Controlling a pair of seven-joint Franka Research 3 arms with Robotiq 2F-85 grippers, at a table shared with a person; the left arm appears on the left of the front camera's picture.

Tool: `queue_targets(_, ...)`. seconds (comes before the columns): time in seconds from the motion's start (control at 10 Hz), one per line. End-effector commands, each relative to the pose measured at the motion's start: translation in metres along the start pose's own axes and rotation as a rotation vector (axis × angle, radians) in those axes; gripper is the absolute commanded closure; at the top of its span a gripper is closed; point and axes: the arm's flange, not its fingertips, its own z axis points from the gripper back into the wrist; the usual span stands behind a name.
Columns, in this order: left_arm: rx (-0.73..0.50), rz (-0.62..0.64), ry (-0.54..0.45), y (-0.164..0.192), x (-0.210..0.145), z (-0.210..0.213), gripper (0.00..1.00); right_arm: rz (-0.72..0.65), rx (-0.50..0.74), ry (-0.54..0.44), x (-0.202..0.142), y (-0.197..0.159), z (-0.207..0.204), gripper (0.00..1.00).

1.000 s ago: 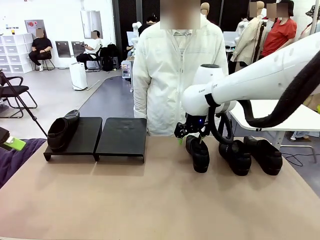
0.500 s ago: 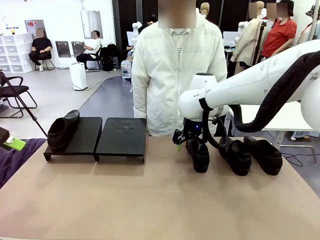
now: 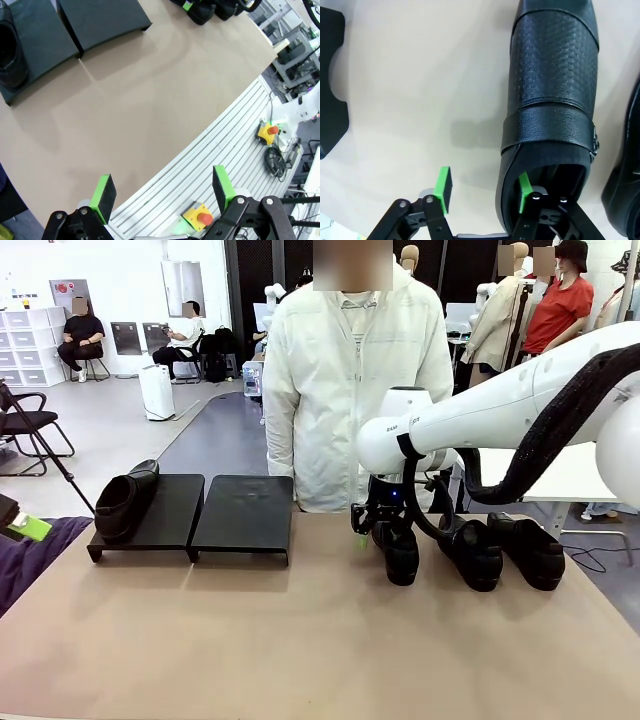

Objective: Organize the shoes by placing them on the stand.
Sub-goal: Pick up one Shoe and place it in the middle of the table.

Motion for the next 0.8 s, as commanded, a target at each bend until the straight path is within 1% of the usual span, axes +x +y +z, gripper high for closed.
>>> queue_targets(0.0, -0.002, 0.004, 0.008, 0.001, 0.0, 0.002, 0.0, -0.047, 0.003, 0.012, 0.008, 0.004, 0.0, 1.0)
queue_targets(0.7, -0.002, 0.004, 0.008, 0.001, 0.0, 0.002, 0.0, -0.096, 0.012, 0.022, 0.005, -0.008, 0.007, 1.0)
